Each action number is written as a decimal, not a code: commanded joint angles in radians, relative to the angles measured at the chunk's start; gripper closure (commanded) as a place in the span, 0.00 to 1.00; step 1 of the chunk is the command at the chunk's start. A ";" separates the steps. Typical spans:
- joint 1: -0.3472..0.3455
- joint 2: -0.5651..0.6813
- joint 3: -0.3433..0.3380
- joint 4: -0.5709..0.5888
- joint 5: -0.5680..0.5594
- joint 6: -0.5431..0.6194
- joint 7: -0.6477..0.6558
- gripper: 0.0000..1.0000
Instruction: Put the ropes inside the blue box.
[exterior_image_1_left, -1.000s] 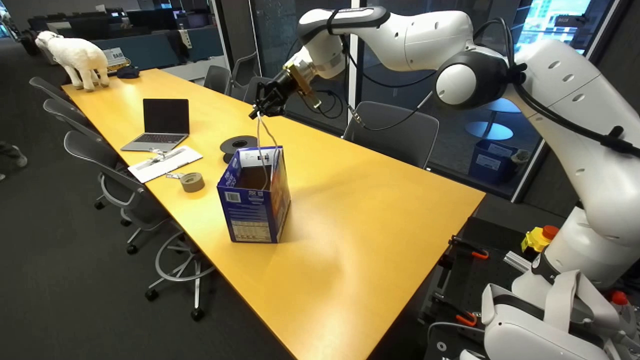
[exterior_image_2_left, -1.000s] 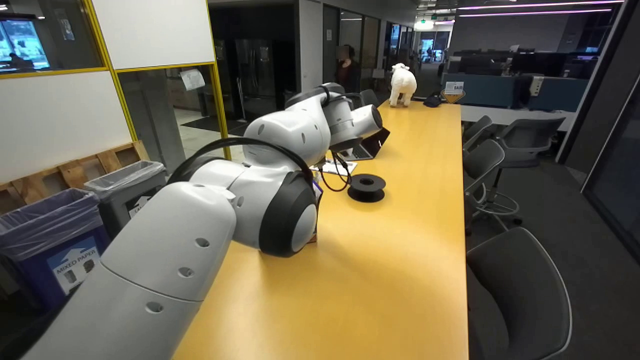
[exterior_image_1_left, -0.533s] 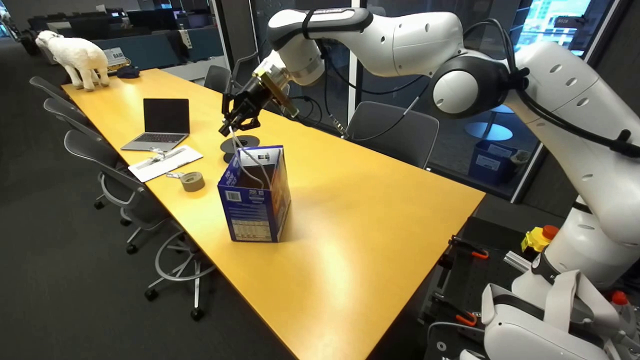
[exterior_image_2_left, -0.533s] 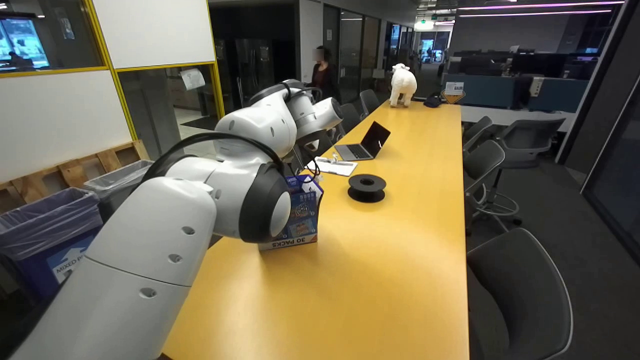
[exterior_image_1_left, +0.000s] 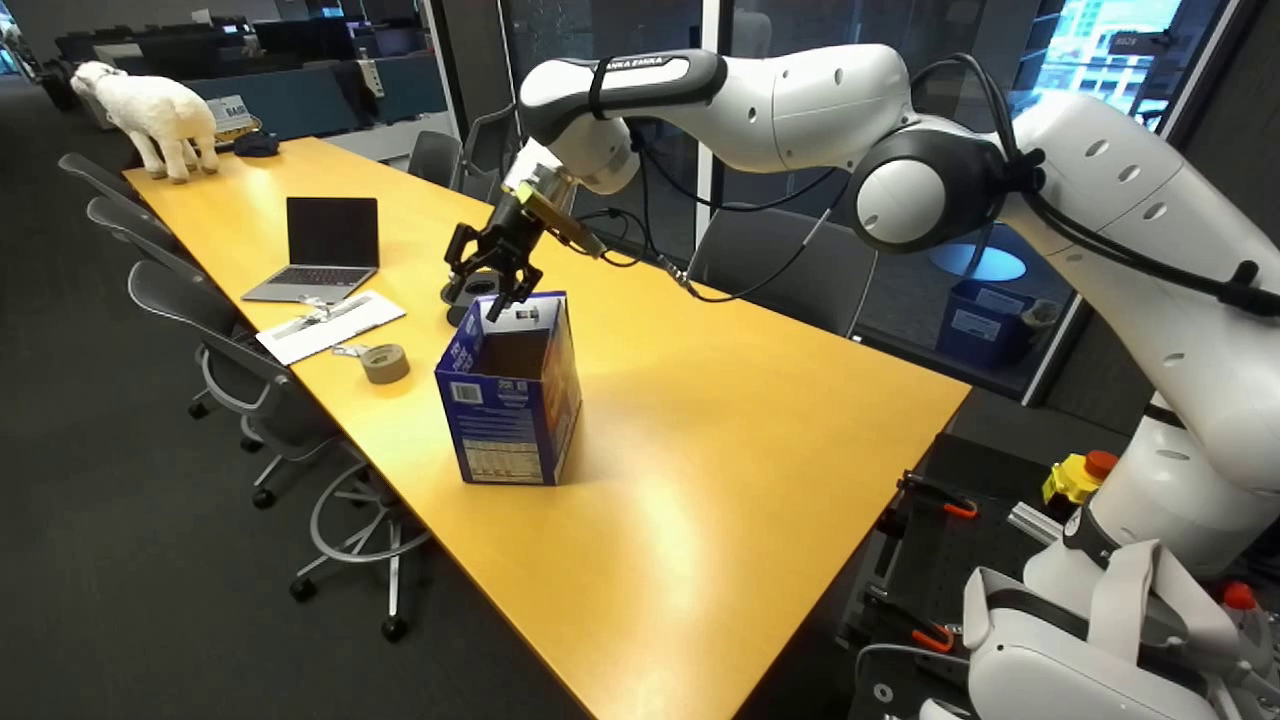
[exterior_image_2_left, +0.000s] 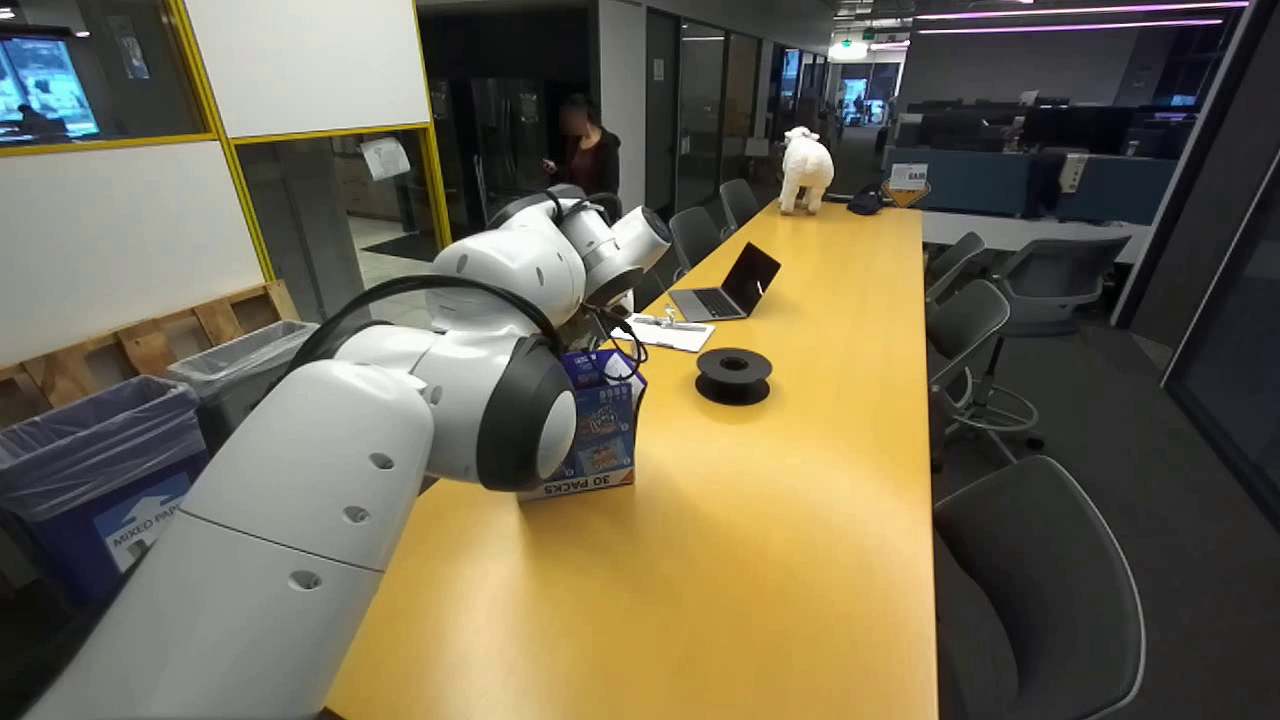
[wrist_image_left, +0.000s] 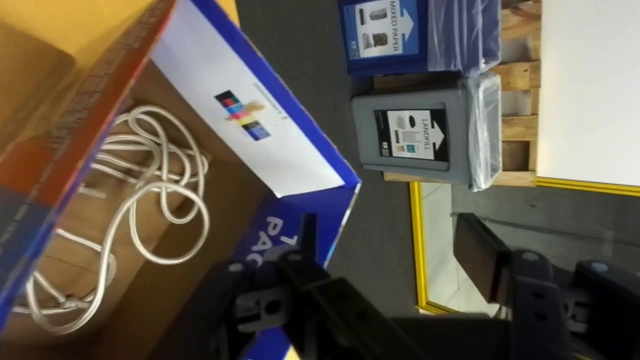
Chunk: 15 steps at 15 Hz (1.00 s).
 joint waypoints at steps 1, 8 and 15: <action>0.010 0.048 -0.011 0.077 -0.141 -0.143 -0.025 0.00; -0.010 -0.152 -0.061 -0.101 -0.409 -0.443 -0.157 0.00; -0.044 -0.432 -0.153 -0.381 -0.693 -0.462 -0.434 0.00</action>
